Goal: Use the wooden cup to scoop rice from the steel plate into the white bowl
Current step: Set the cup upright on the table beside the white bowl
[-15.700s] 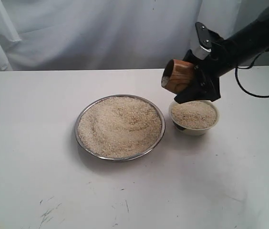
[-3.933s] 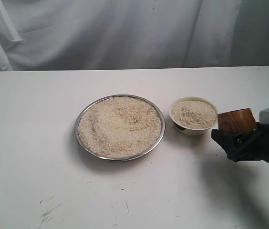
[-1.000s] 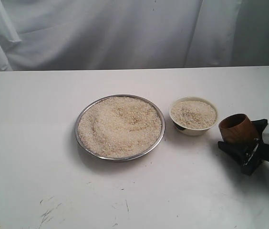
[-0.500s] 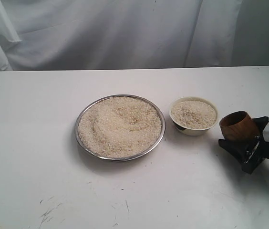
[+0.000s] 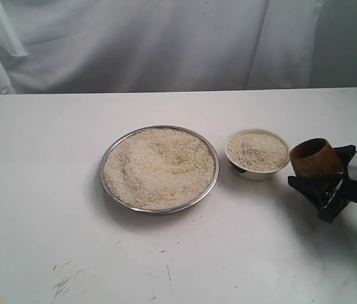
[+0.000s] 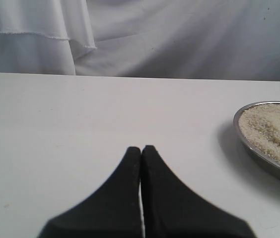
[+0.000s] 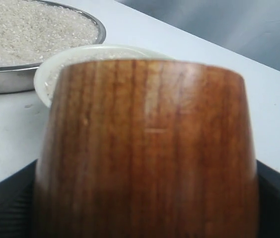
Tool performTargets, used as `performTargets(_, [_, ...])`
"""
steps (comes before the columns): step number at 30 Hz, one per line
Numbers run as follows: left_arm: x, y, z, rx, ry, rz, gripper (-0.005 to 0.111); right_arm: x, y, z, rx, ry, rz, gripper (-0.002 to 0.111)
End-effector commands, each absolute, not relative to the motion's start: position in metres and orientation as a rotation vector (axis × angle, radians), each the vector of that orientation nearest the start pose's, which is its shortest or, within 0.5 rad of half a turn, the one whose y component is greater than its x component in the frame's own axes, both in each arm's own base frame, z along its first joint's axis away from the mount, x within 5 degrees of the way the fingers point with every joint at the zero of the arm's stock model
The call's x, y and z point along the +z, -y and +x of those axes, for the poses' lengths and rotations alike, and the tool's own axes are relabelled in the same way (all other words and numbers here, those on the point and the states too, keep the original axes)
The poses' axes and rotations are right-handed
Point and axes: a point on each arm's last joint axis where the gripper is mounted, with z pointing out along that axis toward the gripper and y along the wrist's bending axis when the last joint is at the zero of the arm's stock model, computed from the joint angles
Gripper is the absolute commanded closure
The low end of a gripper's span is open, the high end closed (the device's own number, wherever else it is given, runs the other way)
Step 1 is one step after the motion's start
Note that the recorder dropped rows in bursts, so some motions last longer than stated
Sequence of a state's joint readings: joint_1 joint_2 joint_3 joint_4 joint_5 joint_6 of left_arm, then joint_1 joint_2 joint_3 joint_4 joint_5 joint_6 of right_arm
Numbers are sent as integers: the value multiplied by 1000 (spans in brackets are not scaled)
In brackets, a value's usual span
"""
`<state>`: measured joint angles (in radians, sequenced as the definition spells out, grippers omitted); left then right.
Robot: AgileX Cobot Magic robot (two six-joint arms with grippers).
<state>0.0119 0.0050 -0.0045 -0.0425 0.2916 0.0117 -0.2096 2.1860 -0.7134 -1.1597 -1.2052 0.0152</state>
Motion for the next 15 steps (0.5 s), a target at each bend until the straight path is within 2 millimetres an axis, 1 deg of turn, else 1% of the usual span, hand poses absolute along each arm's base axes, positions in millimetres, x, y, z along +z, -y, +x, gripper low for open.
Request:
performTargets(1, [187,1,55,-27,-1768,-30,107,68,-19,312,520,-1606,-951,108])
performTargets(15, [187,1,55,-27,-1768,-30,107,67,-21,313,528,-1614,-941,108])
